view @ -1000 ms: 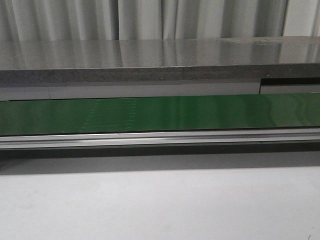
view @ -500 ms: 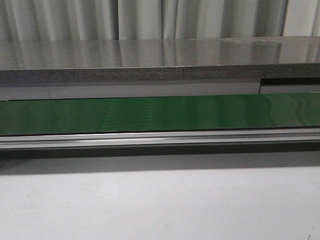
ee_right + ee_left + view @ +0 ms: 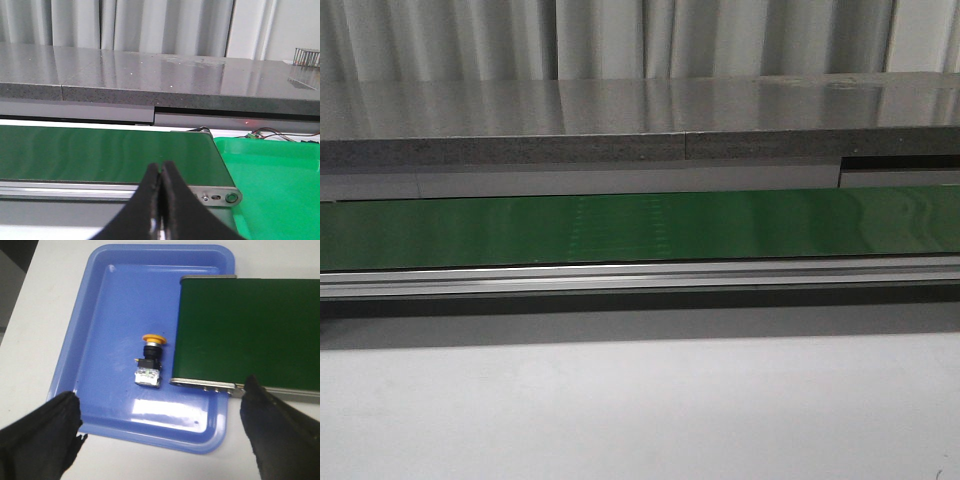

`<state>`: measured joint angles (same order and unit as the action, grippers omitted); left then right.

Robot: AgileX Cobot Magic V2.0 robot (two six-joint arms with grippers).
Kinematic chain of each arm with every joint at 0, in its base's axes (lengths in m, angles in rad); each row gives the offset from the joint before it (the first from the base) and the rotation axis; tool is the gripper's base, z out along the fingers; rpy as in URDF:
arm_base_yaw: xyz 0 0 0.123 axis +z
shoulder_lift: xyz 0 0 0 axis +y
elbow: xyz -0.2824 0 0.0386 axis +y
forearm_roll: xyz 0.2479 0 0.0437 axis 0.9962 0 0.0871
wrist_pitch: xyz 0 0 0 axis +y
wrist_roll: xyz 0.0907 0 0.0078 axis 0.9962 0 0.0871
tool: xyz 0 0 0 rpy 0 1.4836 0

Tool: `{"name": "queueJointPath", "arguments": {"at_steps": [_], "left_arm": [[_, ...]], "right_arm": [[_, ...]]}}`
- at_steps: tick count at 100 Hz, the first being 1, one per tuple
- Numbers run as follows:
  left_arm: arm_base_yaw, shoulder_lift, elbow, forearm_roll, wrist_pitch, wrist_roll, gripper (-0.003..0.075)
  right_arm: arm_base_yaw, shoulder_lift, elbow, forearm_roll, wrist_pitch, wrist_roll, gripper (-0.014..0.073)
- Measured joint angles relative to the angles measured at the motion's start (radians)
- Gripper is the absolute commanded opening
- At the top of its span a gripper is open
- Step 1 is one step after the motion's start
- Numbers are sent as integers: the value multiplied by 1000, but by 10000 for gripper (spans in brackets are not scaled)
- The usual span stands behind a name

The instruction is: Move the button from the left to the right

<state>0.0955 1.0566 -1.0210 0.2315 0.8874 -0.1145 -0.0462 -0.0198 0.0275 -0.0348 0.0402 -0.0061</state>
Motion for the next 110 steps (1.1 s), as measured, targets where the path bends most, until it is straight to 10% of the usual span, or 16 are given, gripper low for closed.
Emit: {"name": "queueJointPath", "arguments": {"at_steps": [54,110], "left_arm": [[389,394,-130,-385,-34,367,629],[422,671,-138,-512,-132,463,629]], "right_arm": [[0,0,0,0,0,0,-108],[0,0,0,0,0,0,-108]]}}
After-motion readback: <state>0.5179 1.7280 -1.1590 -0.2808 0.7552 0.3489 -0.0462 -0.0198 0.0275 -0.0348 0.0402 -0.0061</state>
